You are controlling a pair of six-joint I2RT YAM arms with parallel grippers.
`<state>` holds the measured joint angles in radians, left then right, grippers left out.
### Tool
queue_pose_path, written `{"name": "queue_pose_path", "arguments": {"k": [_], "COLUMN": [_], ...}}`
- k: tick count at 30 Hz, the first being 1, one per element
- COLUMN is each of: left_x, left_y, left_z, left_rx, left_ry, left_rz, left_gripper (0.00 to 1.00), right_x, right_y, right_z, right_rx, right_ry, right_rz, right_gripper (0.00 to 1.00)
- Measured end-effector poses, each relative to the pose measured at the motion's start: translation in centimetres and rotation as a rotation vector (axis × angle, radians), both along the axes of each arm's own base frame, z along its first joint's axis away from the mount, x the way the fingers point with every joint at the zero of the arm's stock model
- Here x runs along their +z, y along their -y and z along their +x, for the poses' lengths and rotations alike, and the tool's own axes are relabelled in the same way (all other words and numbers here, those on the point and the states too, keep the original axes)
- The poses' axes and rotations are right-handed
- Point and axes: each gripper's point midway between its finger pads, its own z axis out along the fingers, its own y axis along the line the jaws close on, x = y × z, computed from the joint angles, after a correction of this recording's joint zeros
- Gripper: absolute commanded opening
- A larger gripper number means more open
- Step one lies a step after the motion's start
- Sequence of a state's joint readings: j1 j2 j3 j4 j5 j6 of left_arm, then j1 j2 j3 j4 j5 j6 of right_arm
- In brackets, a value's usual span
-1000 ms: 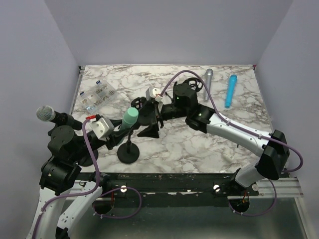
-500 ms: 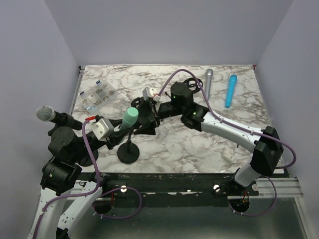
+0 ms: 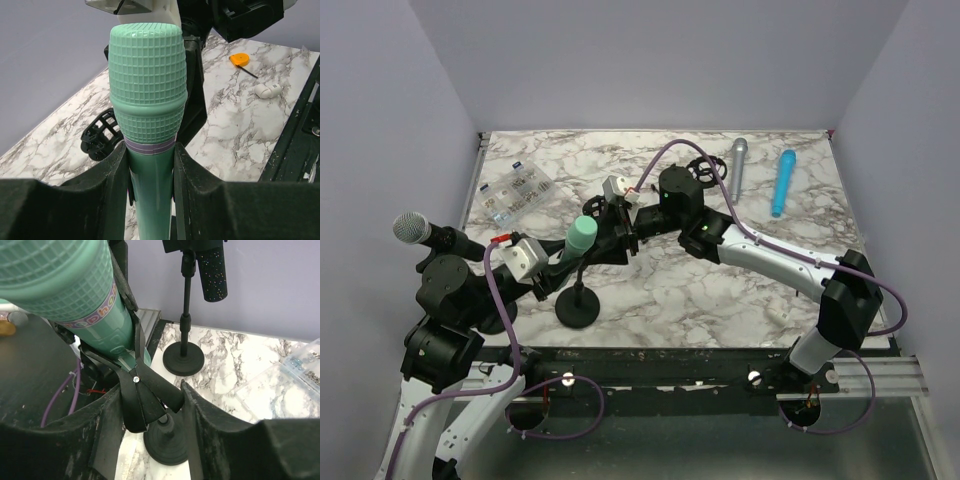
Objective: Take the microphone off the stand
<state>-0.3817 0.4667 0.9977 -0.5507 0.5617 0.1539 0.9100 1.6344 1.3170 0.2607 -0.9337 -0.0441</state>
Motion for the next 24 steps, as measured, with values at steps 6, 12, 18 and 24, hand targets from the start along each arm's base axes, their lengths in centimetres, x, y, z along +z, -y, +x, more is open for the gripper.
{"name": "queue_pose_path", "arguments": {"k": [6, 12, 18, 24], "left_x": [0.0, 0.0, 0.1, 0.7], "left_y": [0.0, -0.2, -0.7, -0.9], "left_z": [0.0, -0.1, 0.0, 0.5], "left_rx": [0.001, 0.007, 0.046, 0.077], "left_ry": [0.001, 0.006, 0.012, 0.045], "left_rz": [0.0, -0.004, -0.02, -0.064], "left_gripper": [0.0, 0.0, 0.0, 0.0], "right_x": [0.1, 0.1, 0.2, 1.0], "right_y": [0.0, 0.0, -0.1, -0.4], "right_z": [0.0, 0.2, 0.7, 1.4], "right_rx": [0.0, -0.005, -0.033, -0.053], "right_ry": [0.008, 0.022, 0.04, 0.057], "right_rz": [0.002, -0.008, -0.037, -0.058], "right_gripper": [0.15, 0.01, 0.01, 0.01]}}
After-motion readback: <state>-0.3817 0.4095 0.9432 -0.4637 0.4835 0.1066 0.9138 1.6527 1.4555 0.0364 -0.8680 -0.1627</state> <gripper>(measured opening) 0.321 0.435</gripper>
